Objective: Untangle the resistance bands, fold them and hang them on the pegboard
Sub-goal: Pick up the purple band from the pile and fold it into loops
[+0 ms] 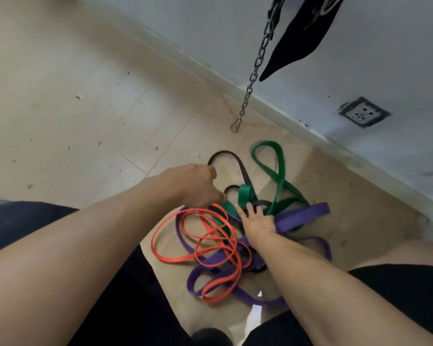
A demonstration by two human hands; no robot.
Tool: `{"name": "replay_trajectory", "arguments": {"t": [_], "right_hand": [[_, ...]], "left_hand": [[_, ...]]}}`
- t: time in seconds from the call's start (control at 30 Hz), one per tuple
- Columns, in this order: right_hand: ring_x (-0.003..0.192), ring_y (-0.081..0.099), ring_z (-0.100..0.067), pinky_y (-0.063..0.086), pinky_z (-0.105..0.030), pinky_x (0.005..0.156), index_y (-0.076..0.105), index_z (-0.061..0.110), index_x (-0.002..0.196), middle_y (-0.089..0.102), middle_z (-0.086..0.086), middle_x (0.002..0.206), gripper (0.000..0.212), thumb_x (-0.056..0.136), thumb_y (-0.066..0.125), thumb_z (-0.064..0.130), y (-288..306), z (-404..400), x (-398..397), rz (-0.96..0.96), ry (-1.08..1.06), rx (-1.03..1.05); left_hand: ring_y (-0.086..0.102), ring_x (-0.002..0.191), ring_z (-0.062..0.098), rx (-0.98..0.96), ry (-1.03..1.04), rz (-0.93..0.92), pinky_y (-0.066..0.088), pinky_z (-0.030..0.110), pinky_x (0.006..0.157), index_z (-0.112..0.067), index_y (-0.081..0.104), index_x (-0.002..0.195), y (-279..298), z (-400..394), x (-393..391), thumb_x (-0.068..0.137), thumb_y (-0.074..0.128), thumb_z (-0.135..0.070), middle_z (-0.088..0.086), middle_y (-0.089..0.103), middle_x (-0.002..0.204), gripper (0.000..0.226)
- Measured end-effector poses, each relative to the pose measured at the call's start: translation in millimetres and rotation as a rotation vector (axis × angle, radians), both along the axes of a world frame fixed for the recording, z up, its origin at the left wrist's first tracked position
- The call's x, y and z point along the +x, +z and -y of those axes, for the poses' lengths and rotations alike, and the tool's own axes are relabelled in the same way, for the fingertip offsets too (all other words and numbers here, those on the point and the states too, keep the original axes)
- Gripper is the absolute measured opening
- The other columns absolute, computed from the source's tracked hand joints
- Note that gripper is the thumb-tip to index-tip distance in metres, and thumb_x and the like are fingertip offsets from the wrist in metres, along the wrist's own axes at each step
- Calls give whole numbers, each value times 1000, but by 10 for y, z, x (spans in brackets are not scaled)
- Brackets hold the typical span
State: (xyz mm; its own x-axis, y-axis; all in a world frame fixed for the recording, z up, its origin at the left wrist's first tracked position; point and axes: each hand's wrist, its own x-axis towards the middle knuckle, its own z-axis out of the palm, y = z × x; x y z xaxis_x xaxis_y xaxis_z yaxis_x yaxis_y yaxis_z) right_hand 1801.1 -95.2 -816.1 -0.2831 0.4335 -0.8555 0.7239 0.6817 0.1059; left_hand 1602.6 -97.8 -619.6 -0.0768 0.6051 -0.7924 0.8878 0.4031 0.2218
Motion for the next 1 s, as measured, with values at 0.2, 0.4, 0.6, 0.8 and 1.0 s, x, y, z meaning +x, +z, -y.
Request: {"name": "replay_trajectory", "arguments": {"t": [0.2,0.4,0.6,0.8,1.0], "right_hand": [[126,56,-33,52,-44,90,22,16,162,57,-14,138,71,98,50,1,-92,77,128,-164,118,220],[116,67,-31,53,-38,89,62,21,122,71,-5,121,35,88,61,16,413,-176,107,-304,50,292],[106,65,-29,48,-35,76,67,25,108,68,-1,110,24,84,67,26,1443,-849,-221,-662,-76,582],[102,62,-29,42,-36,68,68,24,106,66,0,105,20,86,63,24,2670,-1210,-375,-914,-34,844],[91,61,-29,45,-36,68,63,24,95,67,2,97,17,79,62,23,3590,-1225,-319,-1217,-352,975]], "left_hand": [[54,128,27,-22,-69,63,46,38,106,-22,44,147,4,181,73,92,55,-62,5,58,142,69],[50,134,26,87,-55,80,42,33,106,-24,41,151,171,205,39,92,58,-60,3,54,148,71],[56,128,26,263,15,36,46,40,105,-26,47,146,437,305,27,90,60,-61,1,60,141,66],[59,124,22,582,222,140,48,39,104,-22,58,136,843,358,144,93,66,-45,0,64,134,49],[57,127,25,594,69,88,45,37,107,-17,55,143,1603,249,153,95,64,-45,5,60,141,56]]}}
